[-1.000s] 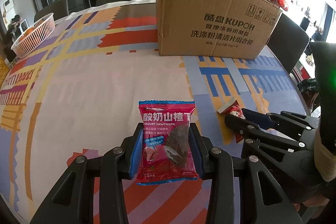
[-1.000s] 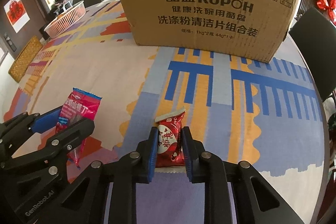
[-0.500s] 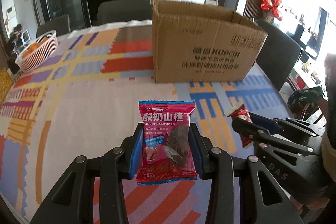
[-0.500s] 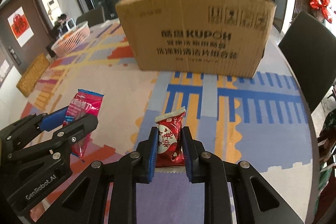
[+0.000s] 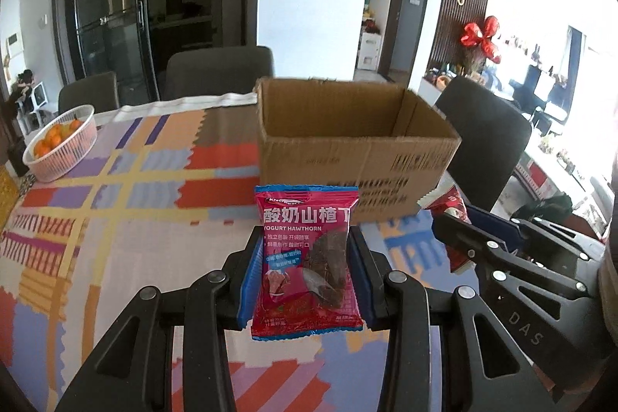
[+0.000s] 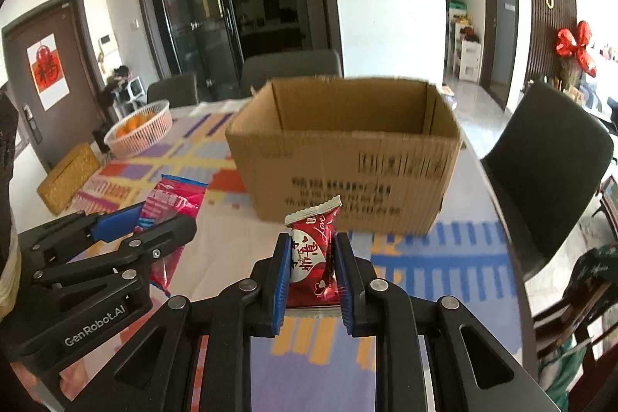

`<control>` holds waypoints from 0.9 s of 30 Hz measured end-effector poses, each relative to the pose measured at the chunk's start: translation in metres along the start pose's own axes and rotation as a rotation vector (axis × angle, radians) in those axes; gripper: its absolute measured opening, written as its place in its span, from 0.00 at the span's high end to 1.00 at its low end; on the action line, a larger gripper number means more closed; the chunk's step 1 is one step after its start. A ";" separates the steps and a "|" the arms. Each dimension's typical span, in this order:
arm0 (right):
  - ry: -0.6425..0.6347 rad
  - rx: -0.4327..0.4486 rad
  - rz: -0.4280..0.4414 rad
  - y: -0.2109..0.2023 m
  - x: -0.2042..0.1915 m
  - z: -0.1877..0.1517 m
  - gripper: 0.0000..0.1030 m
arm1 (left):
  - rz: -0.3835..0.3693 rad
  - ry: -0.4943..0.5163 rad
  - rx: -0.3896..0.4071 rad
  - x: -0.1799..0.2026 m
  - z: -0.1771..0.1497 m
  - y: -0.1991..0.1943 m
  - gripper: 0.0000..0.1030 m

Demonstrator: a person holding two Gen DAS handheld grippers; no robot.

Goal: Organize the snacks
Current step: 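Carry the hawthorn bag and red-white packet over the box with both tools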

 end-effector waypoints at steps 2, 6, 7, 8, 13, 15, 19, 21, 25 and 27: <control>0.004 0.019 -0.004 -0.004 0.003 0.009 0.77 | -0.003 0.004 0.012 0.002 0.010 -0.002 0.60; 0.004 0.056 -0.013 -0.012 0.007 0.027 0.77 | 0.004 0.018 0.043 0.006 0.030 -0.005 0.60; 0.001 0.064 -0.018 -0.013 0.007 0.031 0.77 | 0.004 0.022 0.050 0.007 0.035 -0.006 0.60; -0.006 0.072 -0.024 -0.015 0.007 0.036 0.77 | 0.003 0.025 0.054 0.007 0.040 -0.006 0.60; -0.025 0.102 -0.036 -0.022 0.010 0.059 0.77 | 0.003 0.035 0.076 0.008 0.065 -0.008 0.60; -0.029 0.111 -0.035 -0.024 0.012 0.069 0.77 | -0.001 0.040 0.082 0.008 0.077 -0.008 0.60; -0.031 0.115 -0.030 -0.024 0.016 0.088 0.77 | -0.006 0.055 0.076 0.010 0.098 -0.003 0.60; -0.032 0.107 -0.030 -0.021 0.019 0.098 0.77 | -0.009 0.060 0.072 0.011 0.107 0.001 0.60; -0.033 0.094 -0.033 -0.014 0.024 0.113 0.77 | -0.014 0.066 0.043 0.011 0.125 0.016 0.60; -0.033 0.074 -0.033 -0.007 0.028 0.120 0.77 | -0.016 0.064 0.027 0.011 0.132 0.024 0.60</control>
Point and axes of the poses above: each gripper's, at about its wrist camera, not at the fingertips, and y roughly the way its jaws point, x to its right, z to its top, the point moved 2 cm from there along y, roughly the way its jaws point, and after that the axes turned 7 degrees about -x, right-handed, at the moved point
